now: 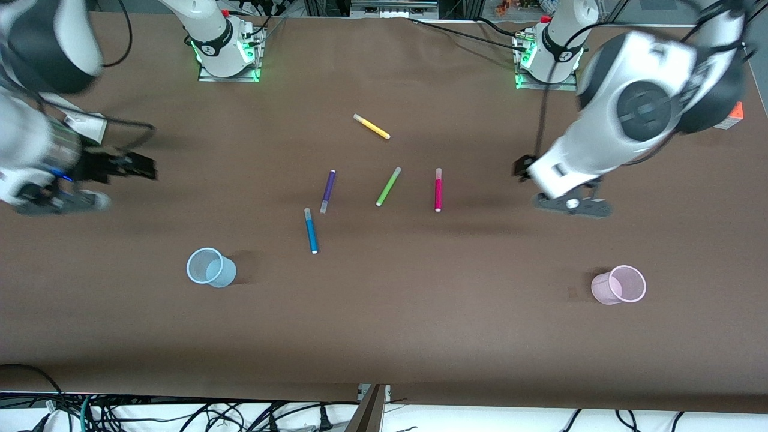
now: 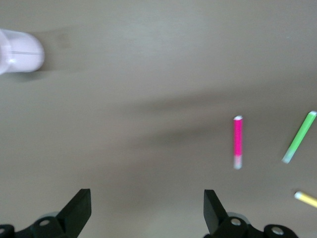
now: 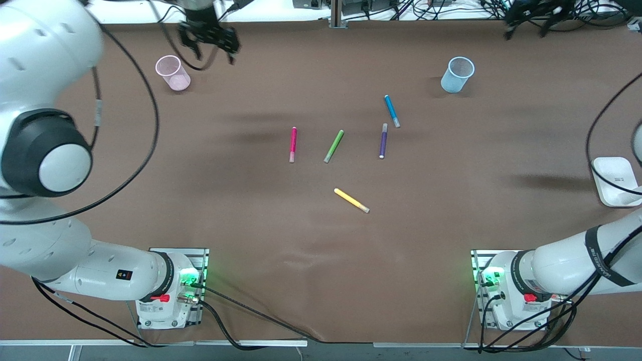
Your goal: Place pink and blue markers in matching cups
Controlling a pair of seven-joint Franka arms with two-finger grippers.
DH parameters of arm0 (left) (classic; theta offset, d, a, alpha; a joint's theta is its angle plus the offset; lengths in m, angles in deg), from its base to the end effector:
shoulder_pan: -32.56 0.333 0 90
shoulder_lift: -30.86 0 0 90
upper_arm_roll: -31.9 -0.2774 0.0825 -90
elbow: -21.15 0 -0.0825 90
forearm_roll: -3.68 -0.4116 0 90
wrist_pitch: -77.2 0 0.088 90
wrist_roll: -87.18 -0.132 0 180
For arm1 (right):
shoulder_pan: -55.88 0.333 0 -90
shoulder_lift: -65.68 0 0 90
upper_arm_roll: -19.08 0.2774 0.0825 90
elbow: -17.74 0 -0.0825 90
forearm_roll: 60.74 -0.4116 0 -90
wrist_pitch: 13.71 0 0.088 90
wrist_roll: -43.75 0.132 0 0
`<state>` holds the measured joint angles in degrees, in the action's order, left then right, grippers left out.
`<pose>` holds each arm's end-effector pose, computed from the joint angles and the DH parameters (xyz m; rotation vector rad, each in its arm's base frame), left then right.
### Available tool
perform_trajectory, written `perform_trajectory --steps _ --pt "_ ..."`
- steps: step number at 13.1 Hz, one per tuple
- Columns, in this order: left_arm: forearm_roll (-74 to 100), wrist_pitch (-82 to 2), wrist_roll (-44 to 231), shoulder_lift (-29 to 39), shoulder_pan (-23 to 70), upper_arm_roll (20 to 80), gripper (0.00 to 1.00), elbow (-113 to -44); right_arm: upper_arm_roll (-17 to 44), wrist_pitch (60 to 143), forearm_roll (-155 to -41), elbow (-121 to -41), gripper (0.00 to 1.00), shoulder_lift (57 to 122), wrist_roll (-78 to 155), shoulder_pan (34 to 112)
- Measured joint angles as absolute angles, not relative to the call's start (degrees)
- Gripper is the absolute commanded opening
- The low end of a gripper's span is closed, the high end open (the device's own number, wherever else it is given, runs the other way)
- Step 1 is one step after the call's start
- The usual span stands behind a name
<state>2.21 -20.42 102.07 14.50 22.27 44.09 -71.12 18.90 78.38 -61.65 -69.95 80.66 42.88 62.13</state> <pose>0.5906 -0.2323 0.3799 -3.0947 0.2099 0.2910 0.6296 0.0691 0.4240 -3.1161 -0.1858 0.2898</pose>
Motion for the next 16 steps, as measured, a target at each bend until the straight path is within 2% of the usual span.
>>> perform_trajectory --steps 3,6,10,14,15,16 --pt "2.2 -25.4 109.5 8.1 16.8 45.2 1.00 -72.1 19.3 86.0 -61.7 -69.8 1.00 89.7 44.2 69.1" --pt "1.6 -32.6 112.0 3.6 10.9 45.3 1.00 -75.7 19.3 91.6 -61.7 -69.7 1.00 96.1 44.7 73.8" --pt "1.6 -52.0 114.1 2.2 9.5 45.3 1.00 -88.5 19.4 98.6 -62.9 -70.3 1.00 102.5 48.8 77.2" --pt "1.6 -56.9 114.5 1.5 8.9 45.3 1.00 -91.8 19.4 104.6 -63.6 -71.9 1.00 106.1 52.4 79.8" --pt "1.6 -57.6 114.5 0.9 8.7 45.3 0.98 -91.9 19.4 105.8 -63.8 -72.8 1.00 106.4 52.9 80.3" --pt "1.6 -58.1 114.6 0.2 8.6 45.3 0.78 -91.9 19.4 106.5 -63.9 -73.6 1.00 106.5 53.2 80.8"
